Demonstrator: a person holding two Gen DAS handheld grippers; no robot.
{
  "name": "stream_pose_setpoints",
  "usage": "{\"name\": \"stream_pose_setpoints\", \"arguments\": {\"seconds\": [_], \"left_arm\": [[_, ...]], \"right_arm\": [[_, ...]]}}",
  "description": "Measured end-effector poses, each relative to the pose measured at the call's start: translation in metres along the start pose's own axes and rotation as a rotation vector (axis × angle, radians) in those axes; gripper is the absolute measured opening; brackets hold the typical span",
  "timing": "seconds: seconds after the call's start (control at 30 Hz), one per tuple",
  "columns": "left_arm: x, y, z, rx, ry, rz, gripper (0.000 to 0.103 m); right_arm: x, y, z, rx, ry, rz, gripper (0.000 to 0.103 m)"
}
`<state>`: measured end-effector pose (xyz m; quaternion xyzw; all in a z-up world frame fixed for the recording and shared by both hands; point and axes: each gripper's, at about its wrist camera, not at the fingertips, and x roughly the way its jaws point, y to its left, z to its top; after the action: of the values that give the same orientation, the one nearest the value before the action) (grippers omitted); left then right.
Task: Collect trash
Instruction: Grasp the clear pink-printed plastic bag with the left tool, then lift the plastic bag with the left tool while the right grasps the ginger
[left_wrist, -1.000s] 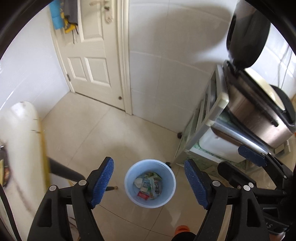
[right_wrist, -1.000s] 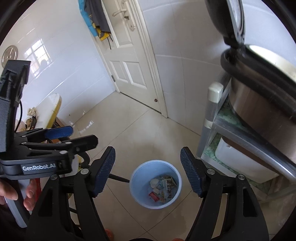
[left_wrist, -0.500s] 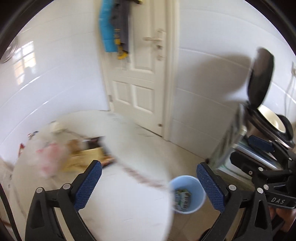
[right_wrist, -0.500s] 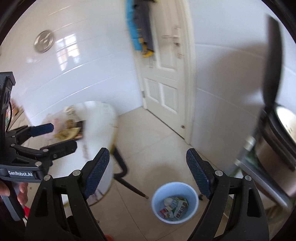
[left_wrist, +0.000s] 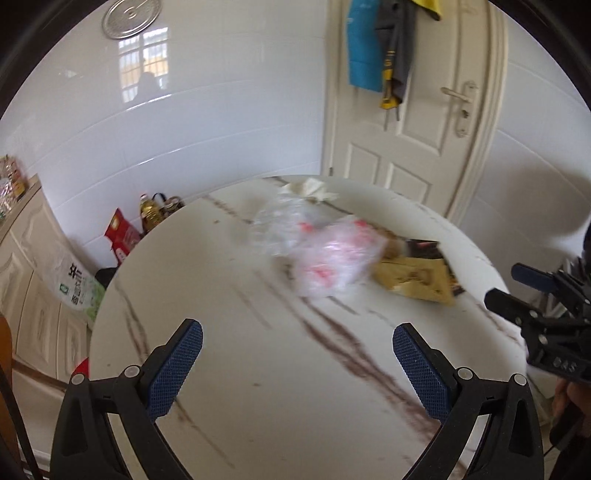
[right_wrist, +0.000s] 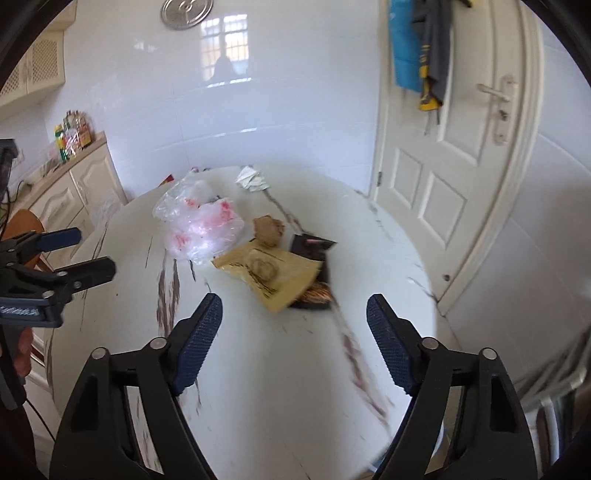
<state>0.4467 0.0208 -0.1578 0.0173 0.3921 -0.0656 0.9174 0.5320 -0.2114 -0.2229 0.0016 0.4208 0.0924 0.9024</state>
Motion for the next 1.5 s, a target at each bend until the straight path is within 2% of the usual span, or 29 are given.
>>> {"name": "stream_pose_setpoints", "arguments": {"seconds": [0.07,0.2,0.23,0.37,0.47,0.5,0.53,0.67,0.77,1.0,1.03,1.07,1.1,1.17,1.2,1.27,1.3,1.33,1.5], "left_arm": [[0.001,0.017,0.004,-0.013,0.007,0.008,0.102],[0.005,0.039,0.017,-0.022,0.019,0.007,0.102],[0.006,0.041,0.017,-0.020,0.022,0.008,0.102],[0.034,0.054,0.044,-0.023,0.046,-0.003,0.102],[0.065,0.051,0.059,-0.009,0.077,-0.028,0.102],[0.072,0.048,0.062,-0.006,0.088,-0.030,0.102],[0.082,0.045,0.066,0.002,0.105,-0.036,0.102],[0.109,0.035,0.076,0.000,0.152,-0.063,0.102],[0.124,0.032,0.086,0.002,0.149,-0.084,0.102],[0.161,0.027,0.107,0.008,0.151,-0.044,0.099],[0.165,0.026,0.109,0.008,0.153,-0.048,0.098],[0.167,0.025,0.109,0.007,0.154,-0.058,0.087],[0.168,0.024,0.109,0.005,0.156,-0.077,0.068],[0.169,0.023,0.109,-0.010,0.164,-0.136,0.051],[0.167,0.023,0.107,-0.008,0.162,-0.130,0.046],[0.162,0.023,0.104,0.008,0.155,-0.127,0.043],[0.159,0.024,0.101,0.012,0.156,-0.135,0.036],[0.155,0.022,0.096,0.013,0.154,-0.142,0.034],[0.130,0.026,0.071,0.035,0.145,-0.160,0.030]], "right_arm": [[0.021,0.010,0.007,0.001,0.019,0.018,0.066],[0.055,0.016,0.016,0.012,0.060,0.025,0.052],[0.063,0.016,0.017,0.009,0.069,0.023,0.052],[0.085,0.013,0.020,0.001,0.107,0.024,0.044],[0.088,0.009,0.017,0.007,0.109,0.054,0.042],[0.087,0.008,0.016,0.008,0.109,0.064,0.032],[0.087,0.007,0.014,0.003,0.113,0.080,0.026],[0.085,0.008,0.007,-0.023,0.114,0.095,0.026],[0.080,0.002,0.004,-0.002,0.101,0.124,0.025],[0.058,-0.012,-0.004,0.051,0.070,0.175,0.025],[0.055,-0.015,-0.005,0.063,0.067,0.183,0.025],[0.051,-0.018,-0.007,0.073,0.059,0.188,0.025],[0.048,-0.020,-0.007,0.078,0.057,0.194,0.025],[0.042,-0.023,-0.009,0.085,0.047,0.198,0.025],[0.040,-0.023,-0.010,0.084,0.047,0.199,0.024],[0.035,-0.023,-0.012,0.086,0.040,0.205,0.013],[0.032,-0.023,-0.014,0.084,0.041,0.210,0.013],[0.031,-0.022,-0.015,0.082,0.044,0.209,0.013],[0.027,-0.019,-0.027,0.069,0.066,0.204,0.011]]}}
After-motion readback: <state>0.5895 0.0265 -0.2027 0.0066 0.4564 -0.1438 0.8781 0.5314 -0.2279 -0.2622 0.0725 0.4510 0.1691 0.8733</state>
